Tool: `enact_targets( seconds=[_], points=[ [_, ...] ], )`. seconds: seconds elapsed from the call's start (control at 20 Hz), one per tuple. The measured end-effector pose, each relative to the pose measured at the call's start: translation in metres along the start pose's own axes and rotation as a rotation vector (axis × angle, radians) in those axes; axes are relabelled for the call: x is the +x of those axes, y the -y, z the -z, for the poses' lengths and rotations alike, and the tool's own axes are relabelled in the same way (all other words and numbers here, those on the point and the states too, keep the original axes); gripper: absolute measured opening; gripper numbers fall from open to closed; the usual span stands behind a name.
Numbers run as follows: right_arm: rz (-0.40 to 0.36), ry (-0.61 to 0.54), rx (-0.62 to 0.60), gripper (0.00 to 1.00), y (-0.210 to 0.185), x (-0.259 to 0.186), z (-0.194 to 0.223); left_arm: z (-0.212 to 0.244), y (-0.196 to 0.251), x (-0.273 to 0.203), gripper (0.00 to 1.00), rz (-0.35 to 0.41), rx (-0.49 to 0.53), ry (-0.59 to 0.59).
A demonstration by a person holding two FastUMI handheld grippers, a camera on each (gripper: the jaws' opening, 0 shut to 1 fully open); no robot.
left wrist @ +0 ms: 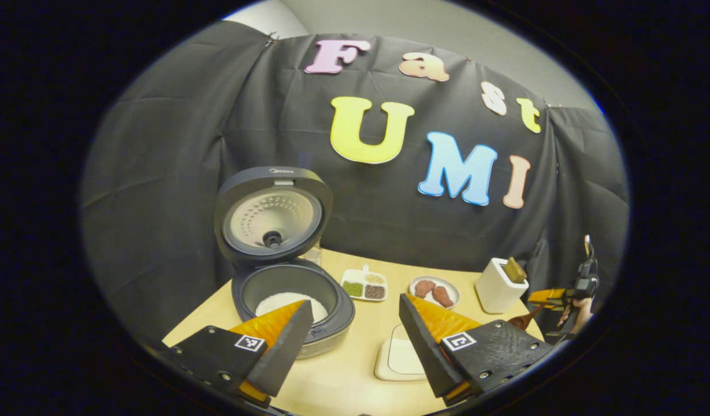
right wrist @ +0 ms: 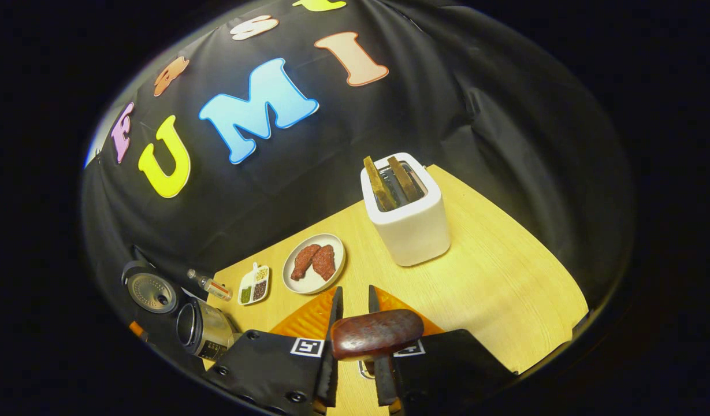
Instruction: Close the left gripper, press the button to open the rice cooker; take a wooden spoon from the chopstick holder with the right hand, scoop a spoonful of rice and pour it into the rice cooker, then put the wooden spoon back into the chopstick holder.
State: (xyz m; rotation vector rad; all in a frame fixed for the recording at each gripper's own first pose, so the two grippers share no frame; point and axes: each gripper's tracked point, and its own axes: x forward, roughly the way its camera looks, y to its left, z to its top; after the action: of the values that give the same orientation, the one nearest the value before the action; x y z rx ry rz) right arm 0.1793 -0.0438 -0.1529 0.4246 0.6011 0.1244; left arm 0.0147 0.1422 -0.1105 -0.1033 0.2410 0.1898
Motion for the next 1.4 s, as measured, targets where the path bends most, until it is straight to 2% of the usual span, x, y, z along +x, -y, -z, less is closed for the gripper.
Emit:
enact_targets(
  seconds=[0.4,0.55,0.8,0.95,1.15,1.3,1.4],
  points=[
    [-0.01,-0.062,0.014,0.27,-0.001,0.019,0.022,-0.004,-0.007,-0.005,0.94,-0.059,0.0,0.016],
    [-0.019,-0.027,0.009,0.99,-0.006,0.017,0.017,-0.007,-0.008,-0.005,0.95,-0.063,-0.002,0.027],
    [0.055,0.073,-0.054,0.98,0.009,-0.006,-0.002,-0.028,-0.019,-0.006,0.96,-0.087,0.015,0.071],
    [0.095,0.14,-0.087,0.98,0.018,-0.025,-0.014,-0.063,-0.045,0.008,0.95,-0.131,0.014,0.101],
    [0.203,0.227,-0.202,0.98,0.035,-0.055,-0.021,-0.111,-0.064,0.016,0.94,-0.169,0.023,0.161],
    [0.214,0.257,-0.258,0.98,0.027,-0.07,-0.017,-0.135,-0.088,0.039,0.94,-0.219,0.017,0.131],
    [0.221,0.284,-0.27,0.98,0.021,-0.078,-0.015,-0.154,-0.098,0.055,0.95,-0.218,-0.037,0.127]
  ],
)
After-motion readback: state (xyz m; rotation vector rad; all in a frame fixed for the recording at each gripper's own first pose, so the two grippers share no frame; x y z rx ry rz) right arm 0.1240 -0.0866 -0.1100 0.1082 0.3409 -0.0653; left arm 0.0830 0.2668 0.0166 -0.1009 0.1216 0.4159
